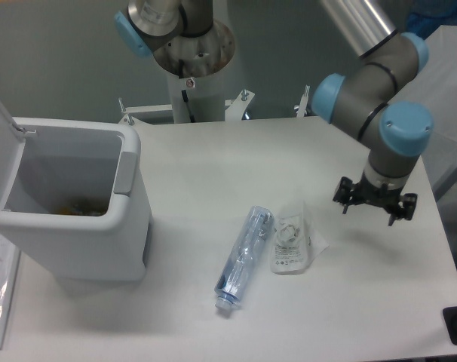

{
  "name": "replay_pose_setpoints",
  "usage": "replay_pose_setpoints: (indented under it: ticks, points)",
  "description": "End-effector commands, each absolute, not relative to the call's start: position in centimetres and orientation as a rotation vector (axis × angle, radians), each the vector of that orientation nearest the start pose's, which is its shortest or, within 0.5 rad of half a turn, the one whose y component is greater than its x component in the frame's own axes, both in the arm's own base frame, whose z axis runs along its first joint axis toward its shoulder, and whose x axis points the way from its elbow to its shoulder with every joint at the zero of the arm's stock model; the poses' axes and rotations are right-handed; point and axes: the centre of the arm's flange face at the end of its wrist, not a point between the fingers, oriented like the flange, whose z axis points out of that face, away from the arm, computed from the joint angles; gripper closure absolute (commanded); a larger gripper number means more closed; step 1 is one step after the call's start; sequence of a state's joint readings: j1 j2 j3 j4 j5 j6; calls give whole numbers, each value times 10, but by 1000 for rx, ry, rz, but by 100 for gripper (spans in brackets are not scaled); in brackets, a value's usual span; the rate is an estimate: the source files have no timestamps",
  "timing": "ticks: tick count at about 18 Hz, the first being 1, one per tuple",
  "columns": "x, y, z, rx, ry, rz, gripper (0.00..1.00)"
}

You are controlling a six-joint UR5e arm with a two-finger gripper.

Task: Place the trash in the trash can
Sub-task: 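Move the gripper from its rest pose toward the clear plastic wrapper, then lower the gripper onto the crumpled wrapper and close on it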

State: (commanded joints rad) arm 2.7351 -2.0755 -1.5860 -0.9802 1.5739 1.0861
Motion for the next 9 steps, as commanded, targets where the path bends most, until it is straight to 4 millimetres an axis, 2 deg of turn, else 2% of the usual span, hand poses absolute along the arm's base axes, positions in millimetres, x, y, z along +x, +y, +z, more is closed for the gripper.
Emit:
replay_pose_setpoints:
  ticks: [6,9]
  points:
    - [-517,416,246,-3072,-161,51,0]
    - [-509,425,230,-3028,-176,-38,0]
